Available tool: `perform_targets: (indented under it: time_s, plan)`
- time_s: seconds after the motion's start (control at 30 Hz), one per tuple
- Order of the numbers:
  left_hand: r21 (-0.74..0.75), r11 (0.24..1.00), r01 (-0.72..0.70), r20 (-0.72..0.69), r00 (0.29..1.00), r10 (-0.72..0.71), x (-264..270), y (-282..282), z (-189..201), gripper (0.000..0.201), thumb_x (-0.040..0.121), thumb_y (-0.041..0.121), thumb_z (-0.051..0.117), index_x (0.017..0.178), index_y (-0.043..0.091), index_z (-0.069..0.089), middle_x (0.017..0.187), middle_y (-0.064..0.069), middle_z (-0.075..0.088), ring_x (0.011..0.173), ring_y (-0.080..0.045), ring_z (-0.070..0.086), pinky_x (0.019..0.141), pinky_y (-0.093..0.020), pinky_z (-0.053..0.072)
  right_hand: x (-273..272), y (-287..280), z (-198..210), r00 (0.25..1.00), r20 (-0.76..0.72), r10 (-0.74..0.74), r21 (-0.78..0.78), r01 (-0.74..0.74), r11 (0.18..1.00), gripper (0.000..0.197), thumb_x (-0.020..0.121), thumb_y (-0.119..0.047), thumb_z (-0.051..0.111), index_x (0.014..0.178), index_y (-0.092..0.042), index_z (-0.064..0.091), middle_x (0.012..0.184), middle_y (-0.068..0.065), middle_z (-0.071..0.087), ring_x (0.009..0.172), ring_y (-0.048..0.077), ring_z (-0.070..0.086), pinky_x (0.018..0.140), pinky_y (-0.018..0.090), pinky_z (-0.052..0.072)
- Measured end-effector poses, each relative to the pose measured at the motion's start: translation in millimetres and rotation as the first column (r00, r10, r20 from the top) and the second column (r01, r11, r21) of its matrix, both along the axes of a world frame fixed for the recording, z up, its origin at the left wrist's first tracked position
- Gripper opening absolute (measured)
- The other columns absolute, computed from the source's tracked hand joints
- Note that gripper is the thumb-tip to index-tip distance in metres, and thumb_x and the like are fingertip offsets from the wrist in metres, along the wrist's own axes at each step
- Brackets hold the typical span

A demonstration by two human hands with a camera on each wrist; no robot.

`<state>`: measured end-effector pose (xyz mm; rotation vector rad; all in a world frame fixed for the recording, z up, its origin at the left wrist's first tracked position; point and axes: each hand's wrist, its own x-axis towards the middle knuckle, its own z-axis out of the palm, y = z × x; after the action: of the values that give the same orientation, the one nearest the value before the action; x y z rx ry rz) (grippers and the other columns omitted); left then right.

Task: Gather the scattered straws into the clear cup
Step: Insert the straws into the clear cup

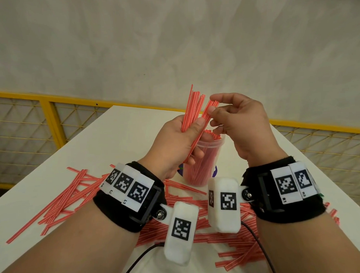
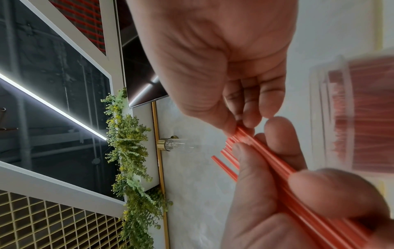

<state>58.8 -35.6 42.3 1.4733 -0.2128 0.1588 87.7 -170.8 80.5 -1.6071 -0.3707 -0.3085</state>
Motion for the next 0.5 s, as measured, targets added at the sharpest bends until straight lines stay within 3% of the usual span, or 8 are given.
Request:
perform_targets:
  time_s: [0.2,0.5]
  plan:
    - [0.022,1.0,-0.01,0.014,1.0,0.009,-0.1,-0.7,0.7,0.023,0.098,0.04,0.052,0.109,0.021,0.059,0.078,0.001,0.074,0.046,-0.013,0.058,0.037,-0.022,0.042,-1.6,0.5,0.5,1.0,0.012,0.006,0.012,-0.006,1.0,0.017,0.085,-0.005,0.07,0.097,-0.016,0.066,0.072,0.011,0.068,0.063,0.014,0.068,0.057,0.025,0.054]
    - [-0.015,1.0,-0.023,-0.01,1.0,0.022,-0.1,0.2,2.2,0.022,0.1,0.04,0.047,0.103,0.02,0.056,0.079,-0.002,0.075,0.045,-0.015,0.061,0.037,-0.022,0.042,0.9,-3.8,2.5,1.0,0.021,0.004,0.097,-0.006,0.995,0.014,0.087,-0.004,0.067,0.096,-0.014,0.066,0.069,0.006,0.07,0.061,0.015,0.066,0.058,0.026,0.054]
